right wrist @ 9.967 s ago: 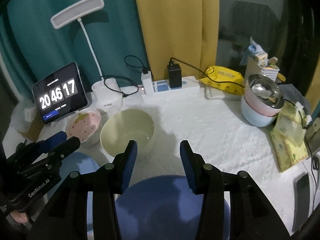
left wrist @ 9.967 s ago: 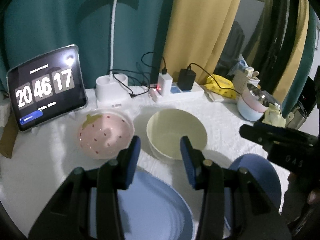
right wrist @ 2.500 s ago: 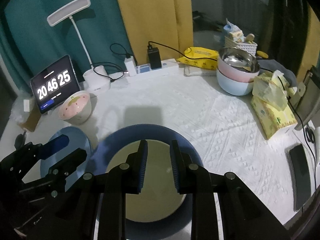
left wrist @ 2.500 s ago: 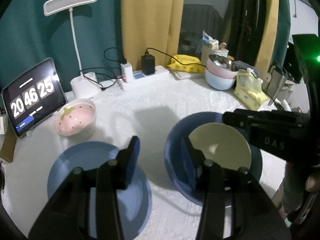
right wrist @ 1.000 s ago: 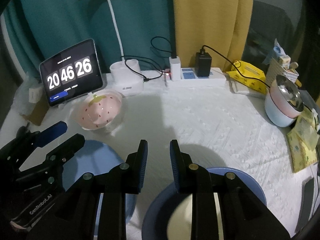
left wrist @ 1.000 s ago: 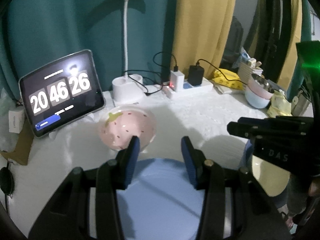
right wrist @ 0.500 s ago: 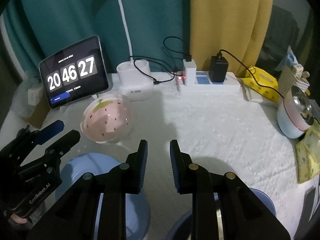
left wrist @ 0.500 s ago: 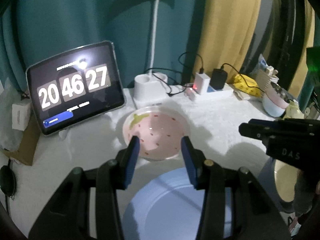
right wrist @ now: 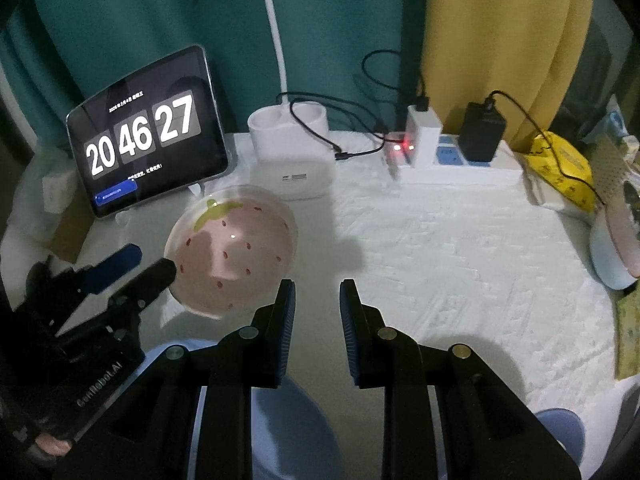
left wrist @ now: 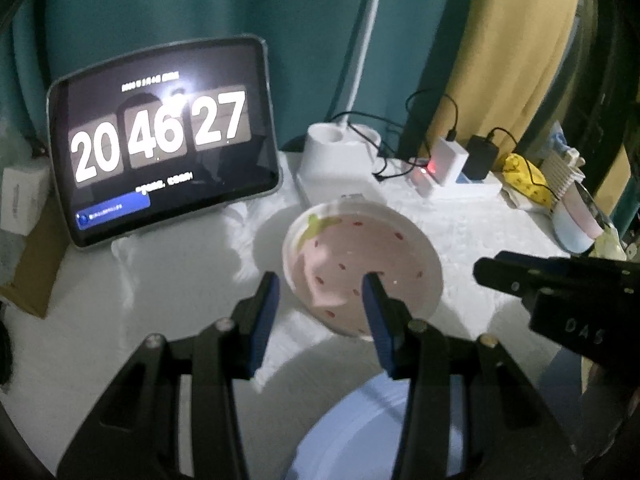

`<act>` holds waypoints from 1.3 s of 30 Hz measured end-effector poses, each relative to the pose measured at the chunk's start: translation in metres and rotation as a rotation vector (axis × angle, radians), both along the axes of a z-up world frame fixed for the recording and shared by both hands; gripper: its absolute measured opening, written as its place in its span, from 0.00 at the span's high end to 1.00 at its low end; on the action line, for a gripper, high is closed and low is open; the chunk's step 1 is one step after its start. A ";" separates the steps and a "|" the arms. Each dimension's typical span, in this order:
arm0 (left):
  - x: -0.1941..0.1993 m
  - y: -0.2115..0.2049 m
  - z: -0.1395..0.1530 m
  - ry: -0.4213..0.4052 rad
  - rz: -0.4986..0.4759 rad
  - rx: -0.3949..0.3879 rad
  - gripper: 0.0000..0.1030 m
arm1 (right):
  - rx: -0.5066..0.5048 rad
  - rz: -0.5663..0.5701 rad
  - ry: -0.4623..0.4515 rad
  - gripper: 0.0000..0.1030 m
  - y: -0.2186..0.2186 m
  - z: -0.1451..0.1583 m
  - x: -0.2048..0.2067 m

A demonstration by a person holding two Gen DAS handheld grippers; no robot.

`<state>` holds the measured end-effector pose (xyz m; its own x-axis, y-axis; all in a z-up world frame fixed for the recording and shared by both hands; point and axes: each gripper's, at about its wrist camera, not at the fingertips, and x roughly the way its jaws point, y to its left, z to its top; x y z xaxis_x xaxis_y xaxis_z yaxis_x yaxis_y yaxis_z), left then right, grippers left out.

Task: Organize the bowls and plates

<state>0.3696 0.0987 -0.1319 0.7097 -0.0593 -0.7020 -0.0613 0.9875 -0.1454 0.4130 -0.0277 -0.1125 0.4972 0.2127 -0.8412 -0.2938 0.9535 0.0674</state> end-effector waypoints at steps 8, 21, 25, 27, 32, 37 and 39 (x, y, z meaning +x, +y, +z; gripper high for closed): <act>0.013 0.015 -0.013 0.027 0.041 -0.010 0.57 | 0.016 -0.015 0.066 0.65 0.013 -0.024 0.018; 0.034 0.014 -0.031 0.134 0.003 -0.033 0.57 | 0.015 -0.021 0.106 0.64 0.031 -0.053 0.031; 0.043 0.011 -0.043 0.201 -0.008 -0.041 0.57 | 0.005 -0.016 0.133 0.66 0.036 -0.066 0.034; 0.044 0.012 -0.044 0.203 -0.016 -0.052 0.57 | 0.022 -0.019 0.143 0.70 0.035 -0.072 0.035; 0.040 0.006 -0.041 0.175 -0.046 -0.037 0.69 | 0.016 0.008 0.121 0.83 0.043 -0.070 0.031; 0.039 0.004 -0.041 0.165 -0.048 -0.025 0.75 | 0.008 0.026 0.102 0.83 0.046 -0.067 0.028; 0.038 0.004 -0.041 0.162 -0.049 -0.026 0.76 | 0.008 0.027 0.101 0.83 0.046 -0.065 0.027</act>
